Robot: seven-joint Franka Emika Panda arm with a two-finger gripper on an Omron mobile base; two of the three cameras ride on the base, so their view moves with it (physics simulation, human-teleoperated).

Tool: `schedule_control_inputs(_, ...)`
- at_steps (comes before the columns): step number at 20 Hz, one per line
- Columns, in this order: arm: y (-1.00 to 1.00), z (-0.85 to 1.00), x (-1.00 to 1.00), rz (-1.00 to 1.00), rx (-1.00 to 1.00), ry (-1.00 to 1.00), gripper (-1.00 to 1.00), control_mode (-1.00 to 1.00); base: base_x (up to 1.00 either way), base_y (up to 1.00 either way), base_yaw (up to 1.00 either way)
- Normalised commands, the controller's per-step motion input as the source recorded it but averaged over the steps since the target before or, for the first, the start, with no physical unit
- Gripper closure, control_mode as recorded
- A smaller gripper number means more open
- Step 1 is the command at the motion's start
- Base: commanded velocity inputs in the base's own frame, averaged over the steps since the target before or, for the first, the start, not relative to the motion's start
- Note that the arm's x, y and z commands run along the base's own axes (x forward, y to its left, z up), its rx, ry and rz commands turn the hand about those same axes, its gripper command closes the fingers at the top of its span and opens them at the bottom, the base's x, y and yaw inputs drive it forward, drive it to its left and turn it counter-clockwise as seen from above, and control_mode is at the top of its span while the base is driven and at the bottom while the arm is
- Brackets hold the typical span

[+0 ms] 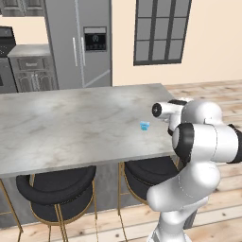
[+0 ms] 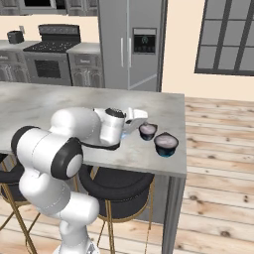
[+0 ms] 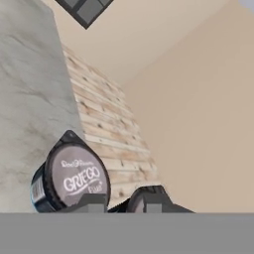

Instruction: Stack the yogurt containers by placing the smaller containers on top of the larger containers.

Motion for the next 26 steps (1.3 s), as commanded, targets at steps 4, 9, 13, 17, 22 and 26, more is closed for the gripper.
schedule_control_inputs(4,-0.18,0.0,0.0,0.01,0.0,0.01,1.0,-1.0,0.0,0.0,0.0)
schedule_control_inputs(9,-0.14,0.0,0.02,0.01,0.0,0.01,1.0,-1.0,0.0,0.0,0.0)
schedule_control_inputs(13,-0.15,0.0,0.07,0.01,0.0,0.0,1.0,-1.0,0.0,0.0,0.0)
schedule_control_inputs(17,-0.18,0.0,0.06,0.01,0.0,0.0,1.0,-1.0,0.0,0.0,0.0)
schedule_control_inputs(22,-0.11,-0.07,0.12,0.03,0.0,0.0,1.0,-1.0,0.0,0.0,0.0)
schedule_control_inputs(26,-0.02,-0.15,0.13,0.04,0.0,0.02,1.0,-1.0,0.0,0.0,0.0)
